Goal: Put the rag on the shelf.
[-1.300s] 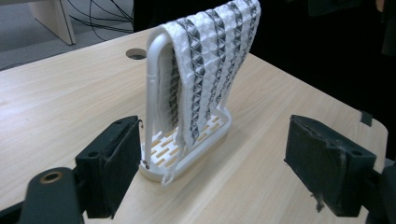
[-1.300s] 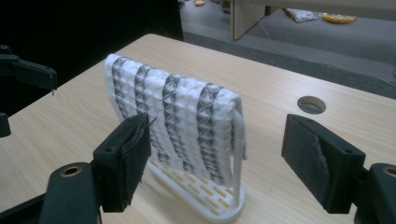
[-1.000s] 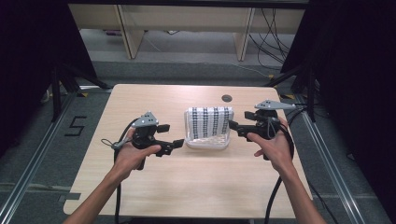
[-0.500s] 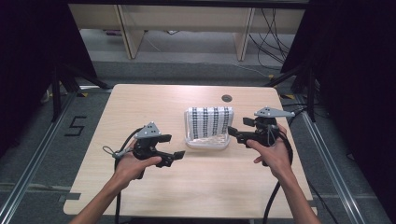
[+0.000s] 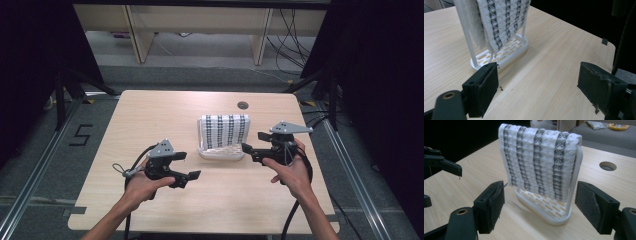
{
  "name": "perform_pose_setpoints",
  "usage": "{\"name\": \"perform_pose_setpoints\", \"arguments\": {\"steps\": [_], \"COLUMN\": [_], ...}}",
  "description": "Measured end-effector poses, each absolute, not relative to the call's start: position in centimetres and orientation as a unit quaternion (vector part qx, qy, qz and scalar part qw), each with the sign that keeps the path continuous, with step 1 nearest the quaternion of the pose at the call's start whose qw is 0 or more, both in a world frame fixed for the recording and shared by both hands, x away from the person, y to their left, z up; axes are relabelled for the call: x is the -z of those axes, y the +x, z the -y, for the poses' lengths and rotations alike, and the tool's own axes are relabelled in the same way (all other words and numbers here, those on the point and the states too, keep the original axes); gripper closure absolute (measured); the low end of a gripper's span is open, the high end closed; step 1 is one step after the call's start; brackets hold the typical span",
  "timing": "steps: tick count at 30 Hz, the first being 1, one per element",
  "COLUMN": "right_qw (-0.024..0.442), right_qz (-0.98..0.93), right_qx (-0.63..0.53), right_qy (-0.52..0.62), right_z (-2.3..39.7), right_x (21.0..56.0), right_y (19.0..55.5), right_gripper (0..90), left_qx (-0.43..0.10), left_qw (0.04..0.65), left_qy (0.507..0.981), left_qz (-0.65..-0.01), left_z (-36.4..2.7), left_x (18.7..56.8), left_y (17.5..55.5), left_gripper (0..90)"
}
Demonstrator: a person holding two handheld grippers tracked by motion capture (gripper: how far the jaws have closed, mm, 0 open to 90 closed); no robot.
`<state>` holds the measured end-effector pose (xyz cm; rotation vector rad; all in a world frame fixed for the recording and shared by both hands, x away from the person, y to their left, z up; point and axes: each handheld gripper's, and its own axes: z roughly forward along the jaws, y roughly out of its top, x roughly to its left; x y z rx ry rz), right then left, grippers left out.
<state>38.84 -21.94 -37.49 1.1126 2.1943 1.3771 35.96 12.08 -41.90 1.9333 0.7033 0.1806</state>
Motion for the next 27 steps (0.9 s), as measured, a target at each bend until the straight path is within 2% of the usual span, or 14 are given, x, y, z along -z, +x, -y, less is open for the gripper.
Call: {"name": "perform_pose_setpoints", "arguments": {"steps": [5,19,27], "right_qw": [0.142,0.137,0.116], "right_qz": [-0.768,-0.786,-0.793], "right_qx": [-0.481,-0.469,-0.458], "right_qy": [0.399,0.38,0.386], "right_z": [21.7,21.7,21.1], "right_x": [38.0,40.6,42.0], "right_y": [37.7,35.6,34.3], "right_gripper": [24.2,20.6,18.7], "left_qx": [-0.075,-0.075,-0.071], "left_qw": [0.504,0.508,0.501], "left_qy": [0.809,0.803,0.806], "left_qz": [-0.293,-0.303,-0.307], "left_z": [-12.2,-13.4,-13.9], "left_x": [42.5,44.1,45.6], "left_y": [35.1,33.8,32.7], "left_gripper": [16.2,16.2,16.2]}}
